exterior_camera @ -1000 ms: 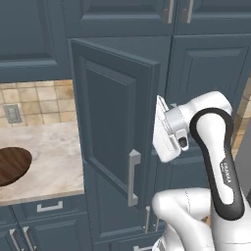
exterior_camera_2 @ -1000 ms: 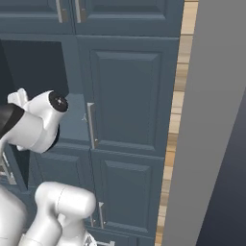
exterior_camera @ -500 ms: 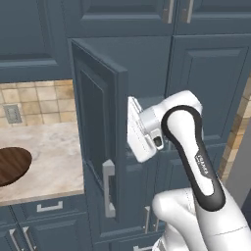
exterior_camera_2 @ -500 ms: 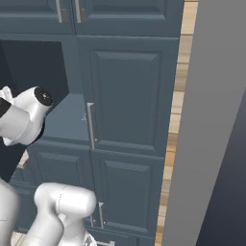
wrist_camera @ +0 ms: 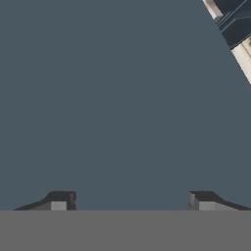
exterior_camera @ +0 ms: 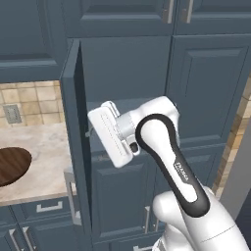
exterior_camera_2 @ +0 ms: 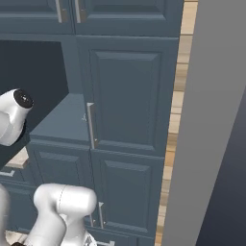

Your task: Open the cabinet and setup a tea strainer by placing it in the bowl upright.

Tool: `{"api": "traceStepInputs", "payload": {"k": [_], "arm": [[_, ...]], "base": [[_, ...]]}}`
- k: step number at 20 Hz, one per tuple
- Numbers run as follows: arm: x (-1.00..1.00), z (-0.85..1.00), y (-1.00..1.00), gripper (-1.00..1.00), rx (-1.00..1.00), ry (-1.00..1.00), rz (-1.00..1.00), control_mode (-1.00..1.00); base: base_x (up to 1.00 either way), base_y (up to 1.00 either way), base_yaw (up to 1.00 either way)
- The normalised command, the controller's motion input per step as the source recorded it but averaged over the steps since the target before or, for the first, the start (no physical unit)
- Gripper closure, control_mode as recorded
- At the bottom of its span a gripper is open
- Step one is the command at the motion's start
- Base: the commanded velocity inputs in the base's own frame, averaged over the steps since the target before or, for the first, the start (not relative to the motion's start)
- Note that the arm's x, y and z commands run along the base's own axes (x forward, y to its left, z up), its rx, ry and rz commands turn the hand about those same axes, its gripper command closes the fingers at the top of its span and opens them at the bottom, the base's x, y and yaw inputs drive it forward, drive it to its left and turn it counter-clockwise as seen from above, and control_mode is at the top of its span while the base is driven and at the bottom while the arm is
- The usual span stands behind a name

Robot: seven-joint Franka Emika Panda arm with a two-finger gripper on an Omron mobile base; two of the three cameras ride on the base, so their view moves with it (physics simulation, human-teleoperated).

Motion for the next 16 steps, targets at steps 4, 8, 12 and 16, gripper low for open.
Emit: {"api": "traceStepInputs", "payload": {"k": [4, 8, 12, 16], "arm": [[0.0, 0.0, 0.1, -1.0, 0.0, 0.0, 0.0, -1.0], [0.0, 0.0, 0.0, -1.0, -0.02, 0.0, 0.0, -1.0], [0.03, -0.02, -0.28, -1.0, -0.12, 0.0, 0.0, -1.0], [0.02, -0.02, -0.56, -1.0, -0.17, -0.03, 0.0, -1.0]], "base": [[0.0, 0.0, 0.0], [0.0, 0.0, 0.0], [0.0, 0.0, 0.0], [0.0, 0.0, 0.0]]}}
